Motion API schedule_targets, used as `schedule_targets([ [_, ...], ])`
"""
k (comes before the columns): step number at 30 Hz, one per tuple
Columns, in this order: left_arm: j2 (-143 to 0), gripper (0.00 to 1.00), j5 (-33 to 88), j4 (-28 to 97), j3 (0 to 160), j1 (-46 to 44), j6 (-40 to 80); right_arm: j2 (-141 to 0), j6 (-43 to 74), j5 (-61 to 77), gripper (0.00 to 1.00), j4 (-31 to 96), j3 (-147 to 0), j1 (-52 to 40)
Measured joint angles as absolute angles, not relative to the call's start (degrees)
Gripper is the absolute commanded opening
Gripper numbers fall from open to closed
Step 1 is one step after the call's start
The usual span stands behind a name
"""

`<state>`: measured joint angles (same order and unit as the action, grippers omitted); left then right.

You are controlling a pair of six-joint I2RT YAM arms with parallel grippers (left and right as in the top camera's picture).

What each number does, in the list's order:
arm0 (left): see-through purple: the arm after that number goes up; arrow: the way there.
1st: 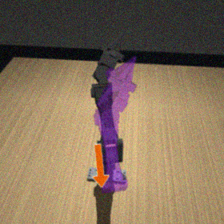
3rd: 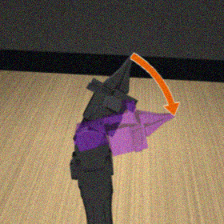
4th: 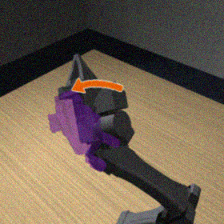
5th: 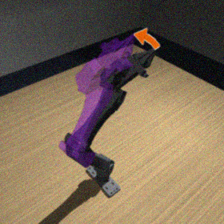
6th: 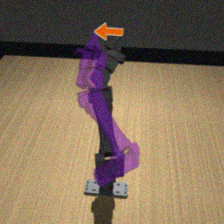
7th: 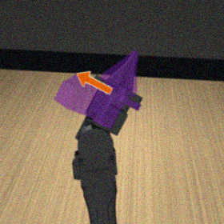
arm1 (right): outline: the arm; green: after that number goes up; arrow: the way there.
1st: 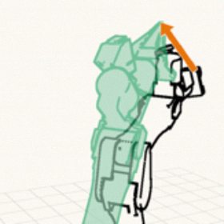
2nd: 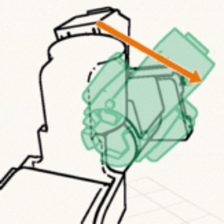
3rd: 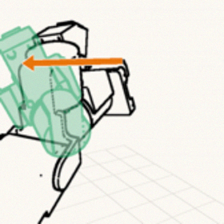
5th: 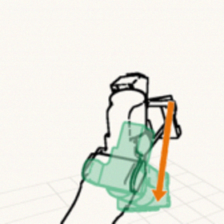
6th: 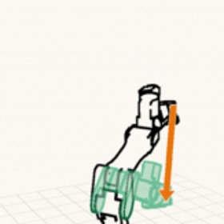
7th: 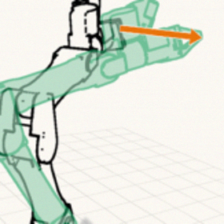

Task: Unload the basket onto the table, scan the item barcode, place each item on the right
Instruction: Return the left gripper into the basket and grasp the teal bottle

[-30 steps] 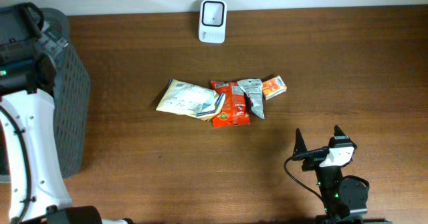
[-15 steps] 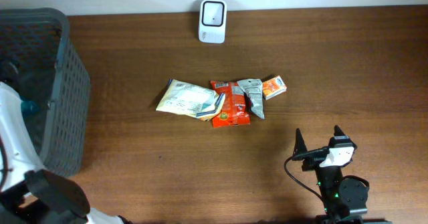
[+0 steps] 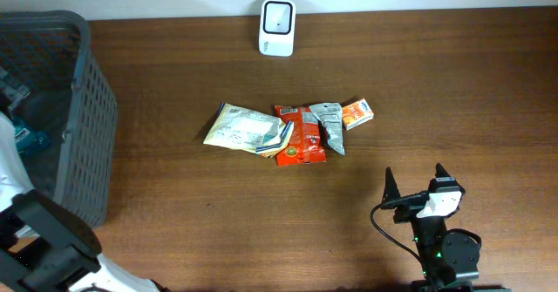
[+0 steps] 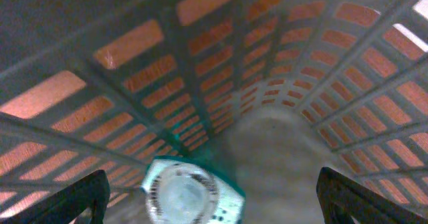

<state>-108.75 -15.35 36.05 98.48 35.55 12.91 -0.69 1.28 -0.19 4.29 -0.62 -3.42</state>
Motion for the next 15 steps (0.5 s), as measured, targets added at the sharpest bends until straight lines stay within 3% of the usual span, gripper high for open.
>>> schedule_targets([
  [5, -109.1, 0.84, -12.8, 35.7, 98.5, 38.0, 11.4, -0.7, 1.3, -0.2, 0.99, 4.3, -0.6, -3.4],
  [7, -110.3, 0.78, -12.2, 35.7, 98.5, 38.1, 11.3, -0.7, 1.3, -0.2, 0.99, 4.3, -0.6, -3.4],
  [11, -113.8, 0.57, -11.2, 35.0, 98.5, 38.1, 10.0, -0.7, 1.3, -0.2, 0.99, 4.3, -0.6, -3.4],
  [15, -113.9, 0.51, -10.9, 34.1, 98.5, 38.1, 9.8, -0.7, 1.3, -0.2, 0.99, 4.3, -0.6, -3.4],
])
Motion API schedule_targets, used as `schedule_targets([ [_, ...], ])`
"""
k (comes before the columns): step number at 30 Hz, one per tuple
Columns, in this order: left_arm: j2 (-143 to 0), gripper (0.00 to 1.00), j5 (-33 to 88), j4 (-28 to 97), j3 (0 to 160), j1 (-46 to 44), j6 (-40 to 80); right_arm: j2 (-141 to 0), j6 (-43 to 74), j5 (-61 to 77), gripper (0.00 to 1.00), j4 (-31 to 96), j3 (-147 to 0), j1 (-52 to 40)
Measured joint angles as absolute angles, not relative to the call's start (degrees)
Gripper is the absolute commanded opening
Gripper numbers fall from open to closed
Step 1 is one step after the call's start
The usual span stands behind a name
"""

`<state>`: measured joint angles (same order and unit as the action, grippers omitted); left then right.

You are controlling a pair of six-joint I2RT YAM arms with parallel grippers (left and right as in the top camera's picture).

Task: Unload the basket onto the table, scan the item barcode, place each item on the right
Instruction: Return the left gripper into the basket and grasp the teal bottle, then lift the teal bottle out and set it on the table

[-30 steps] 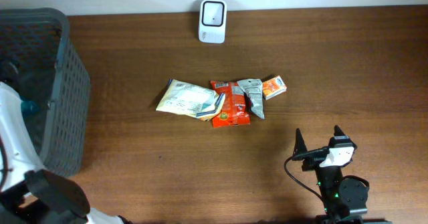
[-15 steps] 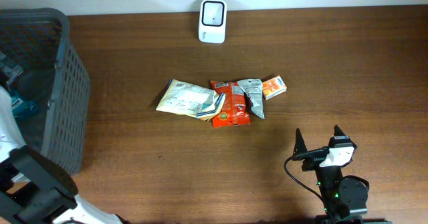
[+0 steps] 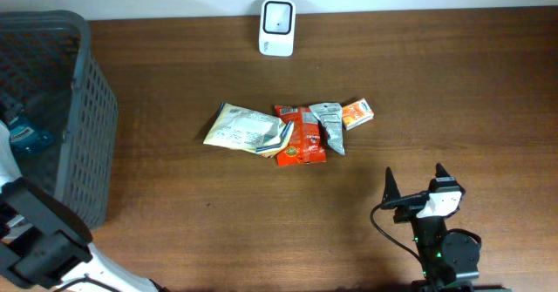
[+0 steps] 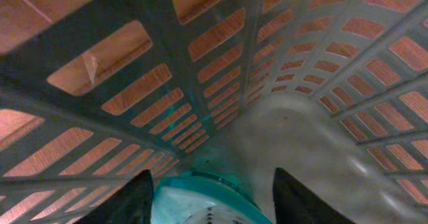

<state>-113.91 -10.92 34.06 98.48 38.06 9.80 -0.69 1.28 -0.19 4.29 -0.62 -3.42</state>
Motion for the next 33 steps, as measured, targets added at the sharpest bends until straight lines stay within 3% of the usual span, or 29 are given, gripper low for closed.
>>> schedule_targets([
  [7, -113.9, 0.36, -10.9, 34.0, 98.5, 38.1, 9.8, -0.7, 1.3, -0.2, 0.99, 4.3, -0.6, -3.4],
  [8, -113.9, 0.43, -10.9, 34.0, 98.5, 38.1, 9.8, -0.7, 1.3, -0.2, 0.99, 4.3, -0.6, -3.4],
  [9, -113.9, 0.33, -10.9, 33.9, 98.5, 38.1, 9.6, -0.7, 1.3, -0.2, 0.99, 4.3, -0.6, -3.4],
  [13, -113.7, 0.4, -10.7, 35.2, 98.9, 38.1, 10.3, -0.7, 1.3, -0.2, 0.99, 4.3, -0.6, -3.4],
  [17, -113.7, 0.38, -10.5, 35.7, 98.9, 38.1, 10.3, -0.7, 1.3, -0.2, 0.99, 4.3, -0.6, -3.4],
  [25, -111.9, 0.13, -4.6, 36.8, 98.9, 38.0, 10.3, -0.7, 1.3, -0.2, 0.99, 4.3, -0.6, -3.4],
  [33, -110.2, 0.14, -3.2, 36.7, 98.8, 38.0, 10.3, -0.7, 1.3, -0.2, 0.98, 4.3, -0.6, -3.4],
])
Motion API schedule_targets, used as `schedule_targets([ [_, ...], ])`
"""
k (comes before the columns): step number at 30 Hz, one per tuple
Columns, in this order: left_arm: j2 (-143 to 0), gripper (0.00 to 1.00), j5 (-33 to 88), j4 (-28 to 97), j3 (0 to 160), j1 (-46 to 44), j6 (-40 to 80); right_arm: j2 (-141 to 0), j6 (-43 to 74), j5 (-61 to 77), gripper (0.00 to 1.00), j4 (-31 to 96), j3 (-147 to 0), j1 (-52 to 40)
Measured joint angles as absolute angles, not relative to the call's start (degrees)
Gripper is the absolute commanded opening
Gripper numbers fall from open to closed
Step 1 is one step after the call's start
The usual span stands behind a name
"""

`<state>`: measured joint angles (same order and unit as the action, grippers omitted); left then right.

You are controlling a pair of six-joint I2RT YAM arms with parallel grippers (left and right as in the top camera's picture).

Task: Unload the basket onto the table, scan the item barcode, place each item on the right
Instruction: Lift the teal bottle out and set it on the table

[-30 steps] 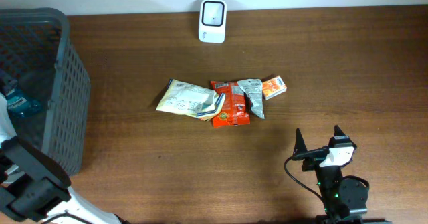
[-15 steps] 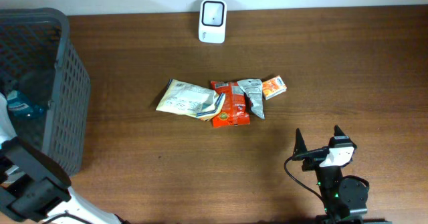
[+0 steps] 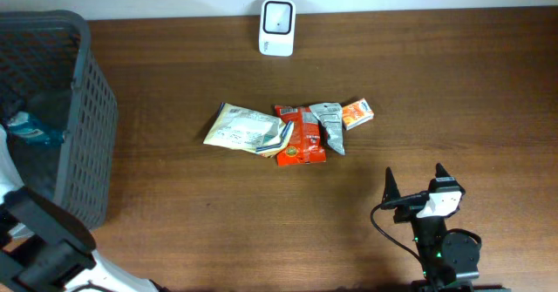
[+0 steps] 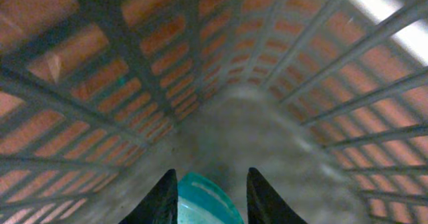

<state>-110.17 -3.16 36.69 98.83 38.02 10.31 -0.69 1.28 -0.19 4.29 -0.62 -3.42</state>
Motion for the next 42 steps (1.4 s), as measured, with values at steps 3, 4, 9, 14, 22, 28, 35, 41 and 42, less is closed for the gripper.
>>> schedule_targets([
  [3, -104.8, 0.17, 0.2, 34.0, 98.8, 38.0, 10.5, -0.7, 1.3, -0.2, 0.99, 4.3, -0.6, -3.4],
  [4, -101.6, 0.17, 1.9, 33.1, 98.8, 38.0, 11.4, -0.7, 1.3, -0.2, 0.99, 4.3, -0.6, -3.4],
  [9, -91.9, 0.17, 9.0, 32.0, 98.8, 38.0, 15.2, -0.7, 1.3, -0.2, 0.99, 4.3, -0.6, -3.4],
  [14, -87.7, 0.17, 17.7, 30.9, 98.8, 37.2, 20.3, -0.7, 1.3, -0.2, 0.99, 4.3, -0.6, -3.4],
  [22, -86.7, 0.18, 27.3, 27.1, 98.8, 19.5, 23.7, -0.7, 1.3, -0.2, 0.99, 4.3, -0.6, -3.4],
  [28, -86.6, 0.19, 28.3, 25.6, 98.8, 8.9, 23.8, -0.7, 1.3, -0.2, 0.99, 4.3, -0.6, -3.4],
  [35, -87.5, 0.23, 19.2, 33.7, 98.8, -4.8, 22.6, -0.7, 1.3, -0.2, 0.99, 4.3, -0.6, -3.4],
  [41, -98.1, 0.22, 3.6, 33.3, 98.8, -9.0, 21.4, -0.7, 1.3, -0.2, 0.98, 4.3, -0.6, -3.4],
  [42, -100.5, 0.22, 1.4, 32.4, 98.8, -9.0, 21.4, -0.7, 1.3, -0.2, 0.99, 4.3, -0.6, -3.4],
])
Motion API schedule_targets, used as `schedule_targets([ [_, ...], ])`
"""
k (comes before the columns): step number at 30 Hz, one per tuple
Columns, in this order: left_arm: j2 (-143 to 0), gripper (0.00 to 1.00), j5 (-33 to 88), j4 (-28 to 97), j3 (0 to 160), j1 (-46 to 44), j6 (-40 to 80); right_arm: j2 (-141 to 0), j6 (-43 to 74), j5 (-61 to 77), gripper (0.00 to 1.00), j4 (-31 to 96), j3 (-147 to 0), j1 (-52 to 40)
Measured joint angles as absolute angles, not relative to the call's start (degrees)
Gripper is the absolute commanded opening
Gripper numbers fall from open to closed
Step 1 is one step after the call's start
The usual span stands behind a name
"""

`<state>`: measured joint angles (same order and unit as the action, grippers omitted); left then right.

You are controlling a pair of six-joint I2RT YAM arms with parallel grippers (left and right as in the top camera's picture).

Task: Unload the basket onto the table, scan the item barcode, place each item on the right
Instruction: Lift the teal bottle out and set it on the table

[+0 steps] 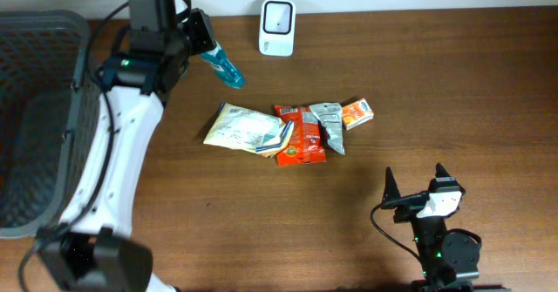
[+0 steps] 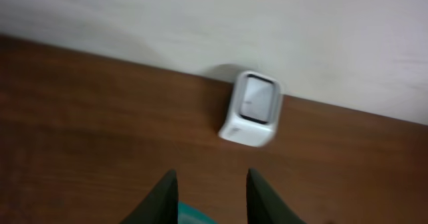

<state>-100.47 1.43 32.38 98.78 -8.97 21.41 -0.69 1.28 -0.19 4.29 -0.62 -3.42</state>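
My left gripper [image 1: 204, 48] is shut on a teal item [image 1: 223, 69], held above the table at the back, left of the white barcode scanner [image 1: 277, 16]. The left wrist view has the scanner [image 2: 251, 107] ahead against the wall, standing a little right of centre. Only a sliver of the teal item [image 2: 194, 215] shows there between the dark fingers [image 2: 168, 190], around the left gripper [image 2: 211, 178]. My right gripper [image 1: 414, 182] stands open at the front right with nothing in it.
A grey mesh basket [image 1: 44, 17] fills the left edge of the table. In the middle lie a cream pouch [image 1: 247, 128], a red packet [image 1: 301, 135], a silver packet [image 1: 331, 122] and a small orange box [image 1: 357, 112].
My left gripper, still shut on the teal item, was down inside the basket and is now out over the table near the scanner. The right arm has not moved.
My left gripper was open inside the basket above the teal item. Then its fingers stood around the item, then shut on it. Now the item is out of the basket and held near the scanner. The pile in the middle stayed as it was.
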Motion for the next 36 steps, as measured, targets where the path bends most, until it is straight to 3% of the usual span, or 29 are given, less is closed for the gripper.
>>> schedule_targets([
  [8, -113.1, 0.26, -4.6, 23.1, 98.8, -9.0, 18.4, -0.7, 1.3, -0.2, 0.98, 4.3, -0.6, -3.4],
  [10, -115.1, 0.31, -6.5, 22.5, 98.8, -9.0, 18.0, -0.7, 1.3, -0.2, 0.98, 4.3, -0.6, -3.4],
  [11, -116.2, 0.39, -7.6, 22.4, 98.8, -9.0, 17.9, -0.7, 1.3, -0.2, 0.99, 4.3, -0.6, -3.4],
  [26, -116.9, 0.58, -9.9, 20.0, 99.0, -8.6, 15.9, -0.7, 1.3, -0.2, 0.98, 4.3, -0.6, -3.4],
  [27, -116.0, 0.43, -9.9, 20.3, 99.0, -8.5, 15.6, -0.7, 1.3, -0.2, 0.99, 4.3, -0.6, -3.4],
  [29, -111.8, 0.0, -9.7, 22.3, 99.1, -8.4, 15.4, -0.7, 1.3, -0.2, 0.98, 4.3, -0.6, -3.4],
  [33, -99.3, 0.0, -5.6, 31.8, 100.0, -8.4, 14.9, -0.8, 1.3, -0.2, 0.99, 4.3, -0.6, -3.4],
  [34, -96.2, 0.72, -3.1, 34.3, 100.2, -8.4, 14.9, -0.8, 1.2, -0.2, 0.99, 4.3, -0.6, -3.4],
  [35, -93.7, 0.73, -1.0, 36.3, 100.4, -8.4, 15.0, -0.8, 1.3, -0.2, 0.99, 4.3, -0.6, -3.4],
  [36, -92.1, 0.09, 0.9, 37.8, 100.6, -8.4, 14.8, -0.8, 1.3, -0.2, 0.98, 4.3, -0.6, -3.4],
])
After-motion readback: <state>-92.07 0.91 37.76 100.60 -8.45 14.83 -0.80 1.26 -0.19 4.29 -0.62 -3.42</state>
